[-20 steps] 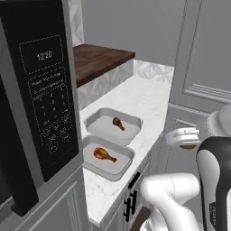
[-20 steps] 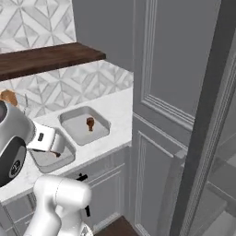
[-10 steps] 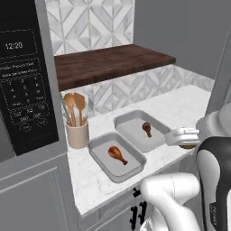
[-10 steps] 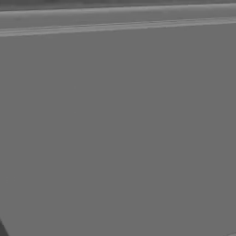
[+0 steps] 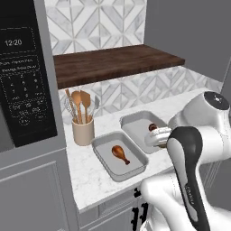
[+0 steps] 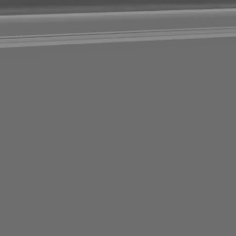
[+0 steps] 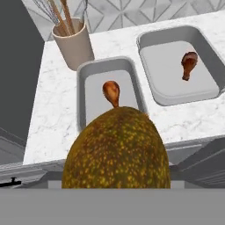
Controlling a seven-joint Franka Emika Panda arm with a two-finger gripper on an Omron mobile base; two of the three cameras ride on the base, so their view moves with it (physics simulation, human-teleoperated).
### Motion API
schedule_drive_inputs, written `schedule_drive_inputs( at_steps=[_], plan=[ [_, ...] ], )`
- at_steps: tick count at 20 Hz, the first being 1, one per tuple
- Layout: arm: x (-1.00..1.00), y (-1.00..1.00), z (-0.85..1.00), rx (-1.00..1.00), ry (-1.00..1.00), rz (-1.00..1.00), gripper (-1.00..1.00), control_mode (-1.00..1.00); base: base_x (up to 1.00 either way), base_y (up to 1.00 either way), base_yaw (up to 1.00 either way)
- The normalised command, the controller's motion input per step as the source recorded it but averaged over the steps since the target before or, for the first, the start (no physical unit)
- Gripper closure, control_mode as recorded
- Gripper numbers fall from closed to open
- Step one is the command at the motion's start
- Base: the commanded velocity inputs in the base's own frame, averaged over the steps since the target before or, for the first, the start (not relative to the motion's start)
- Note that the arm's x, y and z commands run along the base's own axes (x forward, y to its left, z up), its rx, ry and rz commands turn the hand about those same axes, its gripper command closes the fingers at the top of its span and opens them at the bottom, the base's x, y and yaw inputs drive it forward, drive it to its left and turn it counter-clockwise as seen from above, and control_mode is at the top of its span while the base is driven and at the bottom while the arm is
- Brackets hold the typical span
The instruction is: Place one avocado and one chicken drumstick in each tupperware on the nearby counter, to pack two identical lunches.
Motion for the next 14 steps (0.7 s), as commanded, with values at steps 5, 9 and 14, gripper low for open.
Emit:
schedule_drive_inputs(
  at_steps=[5, 9, 14],
  plan=[
    [0.96, 0.65, -0.99, -0.1, 0.01, 0.01, 1.0, -1.0, 0.0, 0.0, 0.0],
    [0.88, 0.35, -1.0, 0.0, 0.08, 0.03, 1.0, -1.0, 0.0, 0.0, 0.0],
    [0.73, 0.27, -0.99, 0.0, 0.08, 0.07, 1.0, -1.0, 0.0, 0.0, 0.0]
  ],
)
